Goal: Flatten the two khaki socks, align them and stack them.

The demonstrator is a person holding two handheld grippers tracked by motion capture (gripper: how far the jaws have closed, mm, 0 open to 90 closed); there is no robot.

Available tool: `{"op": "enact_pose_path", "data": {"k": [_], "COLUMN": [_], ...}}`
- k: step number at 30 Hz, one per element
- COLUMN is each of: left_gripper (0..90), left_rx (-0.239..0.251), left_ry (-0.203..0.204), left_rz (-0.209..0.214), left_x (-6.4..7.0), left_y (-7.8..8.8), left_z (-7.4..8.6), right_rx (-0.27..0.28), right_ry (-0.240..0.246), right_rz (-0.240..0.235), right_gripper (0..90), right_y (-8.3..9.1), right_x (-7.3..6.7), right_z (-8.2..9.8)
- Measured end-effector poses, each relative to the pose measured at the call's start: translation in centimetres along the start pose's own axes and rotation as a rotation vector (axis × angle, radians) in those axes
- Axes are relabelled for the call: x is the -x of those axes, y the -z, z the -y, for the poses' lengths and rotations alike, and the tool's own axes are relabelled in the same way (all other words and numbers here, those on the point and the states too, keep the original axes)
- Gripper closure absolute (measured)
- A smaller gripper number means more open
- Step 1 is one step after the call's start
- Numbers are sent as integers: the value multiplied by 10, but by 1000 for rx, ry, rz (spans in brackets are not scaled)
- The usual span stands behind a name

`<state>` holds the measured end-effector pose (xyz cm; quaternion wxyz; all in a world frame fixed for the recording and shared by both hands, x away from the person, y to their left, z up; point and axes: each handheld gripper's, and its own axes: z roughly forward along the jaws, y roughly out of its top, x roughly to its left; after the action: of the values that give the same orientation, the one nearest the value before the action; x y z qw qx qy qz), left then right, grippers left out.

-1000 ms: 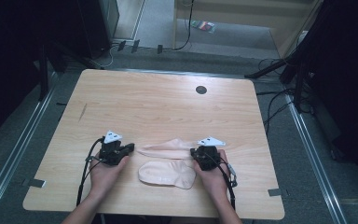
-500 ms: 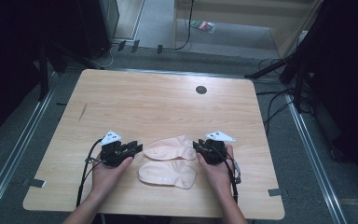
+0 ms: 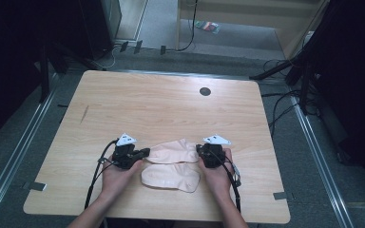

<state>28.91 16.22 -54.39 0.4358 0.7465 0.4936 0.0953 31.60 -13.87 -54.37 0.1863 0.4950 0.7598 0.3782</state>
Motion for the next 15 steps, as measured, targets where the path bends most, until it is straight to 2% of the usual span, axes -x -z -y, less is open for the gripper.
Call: {"op": "enact_pose_path", "data": {"k": [4, 9, 13, 15], "left_gripper": [900, 900, 900, 900], "left_rx": [35, 72, 62, 52], "left_ry": [3, -6, -34, -33], "left_rz": [29, 73, 107, 134], "left_x": [1, 4, 9, 10], "left_y": [12, 32, 48, 56], "left_z": [-6, -13, -10, -5], "right_rx": [57, 106, 114, 112], "right_ry": [-12, 2, 6, 19], "right_rz": [-9, -28, -64, -78], "right_gripper": [900, 900, 900, 900], "right_y": [16, 41, 62, 72], "right_x": [-1, -10, -21, -27], "right_z": [-6, -13, -11, -6]}}
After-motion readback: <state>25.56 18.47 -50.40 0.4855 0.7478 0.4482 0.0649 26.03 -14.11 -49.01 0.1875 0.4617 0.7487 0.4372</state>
